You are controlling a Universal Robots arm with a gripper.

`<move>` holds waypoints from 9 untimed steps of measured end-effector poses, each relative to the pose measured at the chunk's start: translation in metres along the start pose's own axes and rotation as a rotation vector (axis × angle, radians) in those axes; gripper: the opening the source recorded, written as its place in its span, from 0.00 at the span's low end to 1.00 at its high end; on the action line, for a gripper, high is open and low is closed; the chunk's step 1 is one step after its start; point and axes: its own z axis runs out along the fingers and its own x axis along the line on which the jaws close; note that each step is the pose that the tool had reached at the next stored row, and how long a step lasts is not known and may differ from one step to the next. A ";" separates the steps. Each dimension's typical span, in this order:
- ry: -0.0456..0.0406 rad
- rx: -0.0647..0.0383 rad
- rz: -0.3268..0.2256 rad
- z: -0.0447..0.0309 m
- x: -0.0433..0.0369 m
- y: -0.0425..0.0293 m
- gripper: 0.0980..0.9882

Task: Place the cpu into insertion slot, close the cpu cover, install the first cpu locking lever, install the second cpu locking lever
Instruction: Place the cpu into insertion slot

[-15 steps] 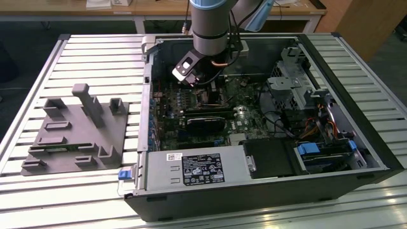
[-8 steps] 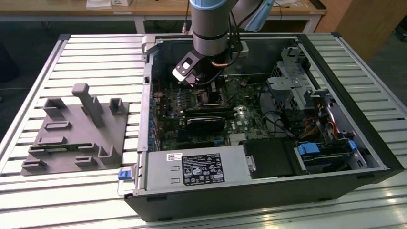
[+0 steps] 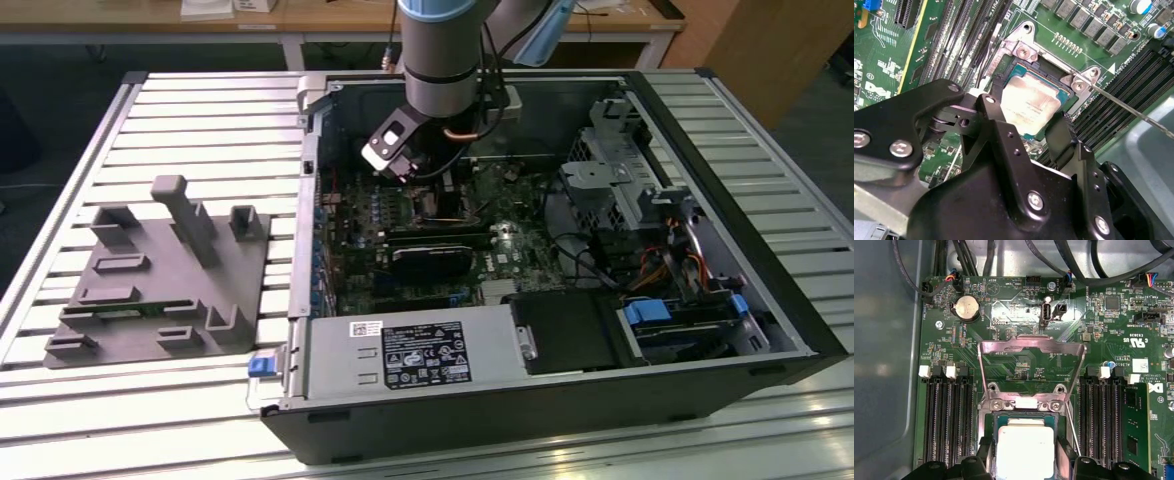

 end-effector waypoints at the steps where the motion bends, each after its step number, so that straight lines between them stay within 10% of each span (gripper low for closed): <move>1: 0.0000 0.000 0.000 0.0000 0.0000 0.0000 0.58; 9: 0.0003 0.000 0.000 -0.0086 0.0002 0.0007 0.58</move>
